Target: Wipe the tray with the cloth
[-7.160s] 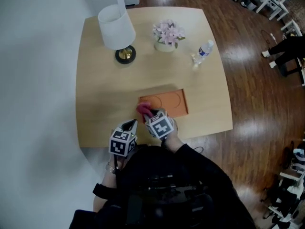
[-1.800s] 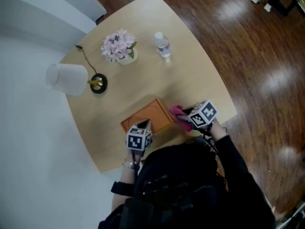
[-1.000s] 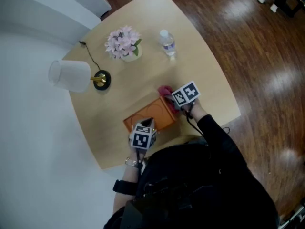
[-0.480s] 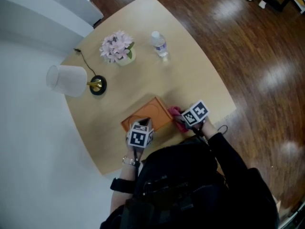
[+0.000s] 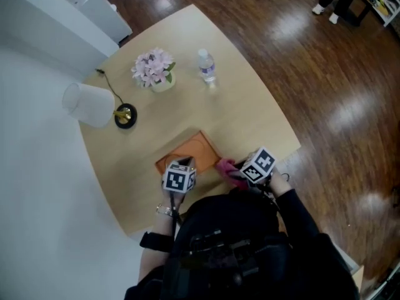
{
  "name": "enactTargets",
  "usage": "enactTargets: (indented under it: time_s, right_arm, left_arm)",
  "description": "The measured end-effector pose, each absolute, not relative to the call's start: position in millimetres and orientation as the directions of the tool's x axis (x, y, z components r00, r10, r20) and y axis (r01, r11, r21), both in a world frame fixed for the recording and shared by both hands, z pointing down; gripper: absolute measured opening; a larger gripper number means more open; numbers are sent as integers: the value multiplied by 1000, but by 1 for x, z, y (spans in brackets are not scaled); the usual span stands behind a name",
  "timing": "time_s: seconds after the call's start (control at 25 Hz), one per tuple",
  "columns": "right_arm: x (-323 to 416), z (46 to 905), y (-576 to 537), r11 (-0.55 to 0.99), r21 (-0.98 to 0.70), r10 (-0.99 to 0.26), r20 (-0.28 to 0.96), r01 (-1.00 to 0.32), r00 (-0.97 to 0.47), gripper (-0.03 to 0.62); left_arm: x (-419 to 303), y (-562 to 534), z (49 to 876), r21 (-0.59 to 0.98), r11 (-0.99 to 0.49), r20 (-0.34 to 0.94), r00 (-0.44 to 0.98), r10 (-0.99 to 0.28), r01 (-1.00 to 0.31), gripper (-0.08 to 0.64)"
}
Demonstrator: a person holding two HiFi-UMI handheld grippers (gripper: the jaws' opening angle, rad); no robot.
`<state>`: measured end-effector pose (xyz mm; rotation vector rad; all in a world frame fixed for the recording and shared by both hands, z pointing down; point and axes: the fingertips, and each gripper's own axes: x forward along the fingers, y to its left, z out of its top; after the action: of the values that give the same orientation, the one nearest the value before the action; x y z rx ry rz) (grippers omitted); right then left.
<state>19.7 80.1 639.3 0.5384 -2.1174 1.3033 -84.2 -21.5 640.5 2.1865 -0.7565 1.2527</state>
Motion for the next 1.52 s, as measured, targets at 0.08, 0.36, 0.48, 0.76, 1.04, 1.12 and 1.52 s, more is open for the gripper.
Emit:
enactTargets:
  time_s: [0.08,0.36,0.48,0.76,1.04,1.12,1.52]
  right_arm:
    - [31,628,61,483,-605,-62,698,-633,-714,94]
    - [59,615,-64,559,-347,-281,775,-753,-566,97]
    - [45,622,-110,619,-288,-289,781,-731,-553,97]
    - [-15,645,-157,752,-304,-154,781,-584,-605,97]
    - [-34,658,-153,817,-352,-13,781,-457,-625,97]
    - [-33,660,-147,833,-364,34,785,-416,-619,95]
    - [-9,663,-52,831,-425,171,809,-359,-563,86]
  left_arm:
    - [-86,-20,637,179,-690,871,439,-220,-701,3]
    - [-138,48,605,222,-617,860,449,-240,-755,2]
    - [-156,83,623,244,-573,889,416,-189,-782,2]
    - [-175,98,662,215,-401,932,310,-188,-890,2]
    - [-187,77,668,197,-312,931,277,-239,-930,2]
    - [-194,71,670,188,-290,929,265,-256,-938,2]
    - [-222,-16,659,92,-418,934,224,-279,-904,2]
